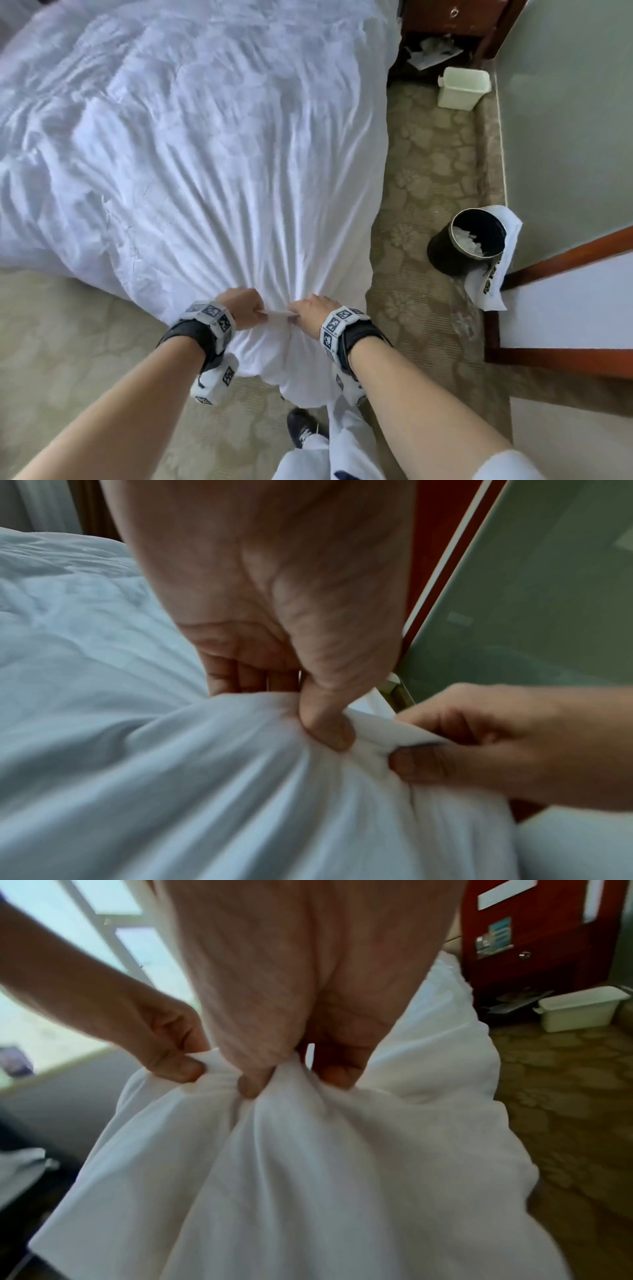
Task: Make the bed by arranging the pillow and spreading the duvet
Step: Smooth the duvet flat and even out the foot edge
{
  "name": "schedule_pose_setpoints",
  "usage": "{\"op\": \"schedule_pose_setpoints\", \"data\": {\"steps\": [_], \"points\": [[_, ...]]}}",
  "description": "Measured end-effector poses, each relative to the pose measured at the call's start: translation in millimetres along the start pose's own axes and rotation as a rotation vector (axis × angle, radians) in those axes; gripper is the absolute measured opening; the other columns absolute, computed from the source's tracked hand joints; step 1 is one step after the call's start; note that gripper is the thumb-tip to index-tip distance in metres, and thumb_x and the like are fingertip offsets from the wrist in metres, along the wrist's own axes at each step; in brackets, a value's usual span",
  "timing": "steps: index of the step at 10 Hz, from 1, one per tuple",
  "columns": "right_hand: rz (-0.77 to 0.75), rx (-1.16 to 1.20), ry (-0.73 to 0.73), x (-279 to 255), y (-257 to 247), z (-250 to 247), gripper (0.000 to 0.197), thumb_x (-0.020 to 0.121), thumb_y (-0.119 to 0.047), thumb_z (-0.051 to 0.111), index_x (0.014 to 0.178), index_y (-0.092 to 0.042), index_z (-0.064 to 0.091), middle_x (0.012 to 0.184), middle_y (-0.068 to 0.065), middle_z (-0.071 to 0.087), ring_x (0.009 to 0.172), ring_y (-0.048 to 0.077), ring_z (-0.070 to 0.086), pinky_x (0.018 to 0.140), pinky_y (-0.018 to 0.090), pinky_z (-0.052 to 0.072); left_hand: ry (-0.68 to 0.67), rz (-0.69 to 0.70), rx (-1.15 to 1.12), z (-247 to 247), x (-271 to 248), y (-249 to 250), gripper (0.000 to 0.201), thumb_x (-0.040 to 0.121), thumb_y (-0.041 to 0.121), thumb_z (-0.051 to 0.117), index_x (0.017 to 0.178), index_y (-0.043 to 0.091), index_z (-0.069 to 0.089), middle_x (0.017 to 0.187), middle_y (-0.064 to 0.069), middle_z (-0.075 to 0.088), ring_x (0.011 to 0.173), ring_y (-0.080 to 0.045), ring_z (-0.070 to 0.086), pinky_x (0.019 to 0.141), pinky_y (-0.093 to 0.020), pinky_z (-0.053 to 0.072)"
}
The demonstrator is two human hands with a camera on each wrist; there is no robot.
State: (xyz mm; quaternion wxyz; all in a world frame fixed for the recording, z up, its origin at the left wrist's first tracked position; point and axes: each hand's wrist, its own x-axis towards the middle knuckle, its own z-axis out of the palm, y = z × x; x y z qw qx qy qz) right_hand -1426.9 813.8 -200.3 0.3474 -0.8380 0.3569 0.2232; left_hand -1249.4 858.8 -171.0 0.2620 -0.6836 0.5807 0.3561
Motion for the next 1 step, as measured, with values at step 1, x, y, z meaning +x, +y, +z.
{"op": "schedule_pose_setpoints", "data": {"steps": [1], "points": [[0.120, -0.100, -0.193, 0.5, 15.0, 6.1, 0.032, 0.095, -0.018, 0.051, 0.126, -0.012, 0.060, 0.124, 0.017, 0.063, 0.112, 0.036, 0.062, 0.097, 0.047, 0.050, -0.173, 0.187, 0.159, 42.0, -7.3, 13.0, 0.033, 0.101, 0.011, 0.041, 0.130, 0.008, 0.059, 0.130, -0.011, 0.061, 0.120, -0.030, 0.057, 0.098, -0.031, 0.046]]}}
